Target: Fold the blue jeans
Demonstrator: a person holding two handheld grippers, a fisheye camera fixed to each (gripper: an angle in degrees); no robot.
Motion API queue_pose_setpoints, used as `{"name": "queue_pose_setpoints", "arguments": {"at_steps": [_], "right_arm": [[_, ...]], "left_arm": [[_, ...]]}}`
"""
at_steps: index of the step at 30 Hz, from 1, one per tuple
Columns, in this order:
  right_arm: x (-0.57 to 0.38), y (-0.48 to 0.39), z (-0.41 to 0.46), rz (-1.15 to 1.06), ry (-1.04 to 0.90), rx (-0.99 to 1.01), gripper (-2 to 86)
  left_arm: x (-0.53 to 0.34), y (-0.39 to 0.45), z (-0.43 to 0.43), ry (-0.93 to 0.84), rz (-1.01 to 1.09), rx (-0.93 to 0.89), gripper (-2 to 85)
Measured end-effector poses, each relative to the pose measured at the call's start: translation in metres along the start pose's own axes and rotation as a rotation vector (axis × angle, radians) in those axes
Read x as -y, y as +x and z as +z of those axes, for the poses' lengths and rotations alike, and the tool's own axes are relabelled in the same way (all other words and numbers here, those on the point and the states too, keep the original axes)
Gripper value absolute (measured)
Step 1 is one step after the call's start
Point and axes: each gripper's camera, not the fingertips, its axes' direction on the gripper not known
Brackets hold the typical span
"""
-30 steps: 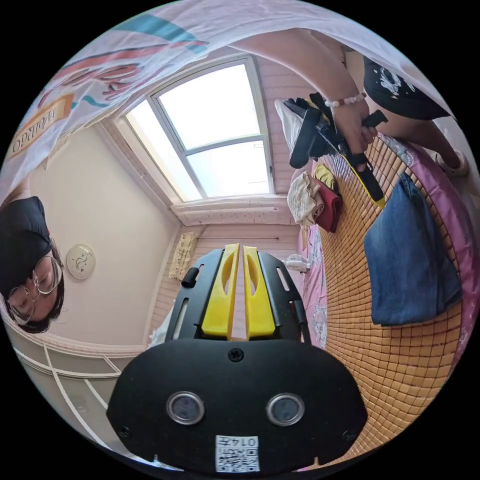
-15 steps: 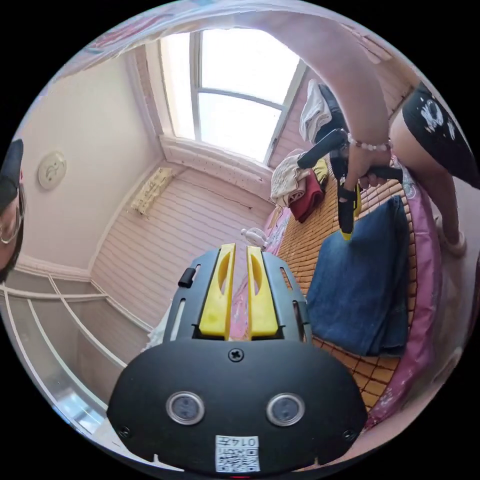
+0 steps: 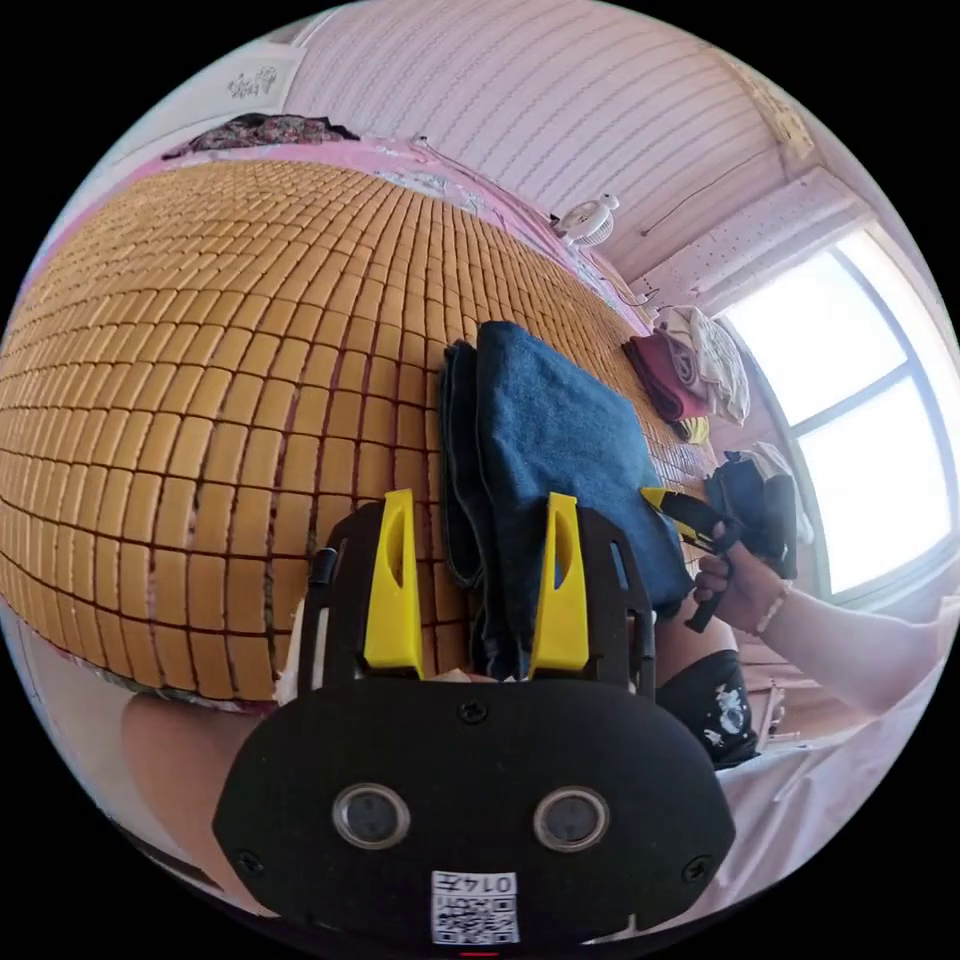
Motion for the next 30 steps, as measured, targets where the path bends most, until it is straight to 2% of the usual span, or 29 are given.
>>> {"name": "queue_pose_setpoints", "arguments": {"at_steps": [4, 9, 13, 18, 24, 28, 30], "right_arm": [[0.003, 0.002, -0.005, 0.031, -0.040, 0.051, 11.0], [0.007, -0.025, -0.027, -0.111, -0.080, 0.078, 4.8], [-0.001, -0.084, -0.060, -0.327, -0.036, 0.018, 3.5], [-0.006, -0.133, -0.117, -0.461, 0.046, 0.144, 2.9], [0.020, -0.155, -0.226, -0.646, 0.200, 0.127, 3.0], [0.073, -0.125, -0.318, -0.605, 0.306, 0.050, 3.7], [0.100, -0.108, -0.359, -0.572, 0.354, -0.045, 4.3]], "left_arm": [[0.032, -0.043, 0.015, -0.074, -0.056, -0.170, 13.1], [0.071, -0.060, 0.016, -0.226, 0.008, -0.202, 7.1], [0.075, -0.052, -0.005, -0.205, 0.114, -0.093, 5.7], [0.068, -0.035, -0.050, -0.074, 0.085, -0.082, 5.1], [0.120, 0.040, -0.096, 0.106, 0.196, -0.203, 5.1], [0.218, 0.138, -0.085, 0.161, 0.383, -0.320, 5.2], [0.266, 0.202, -0.072, 0.192, 0.501, -0.300, 5.5]]}}
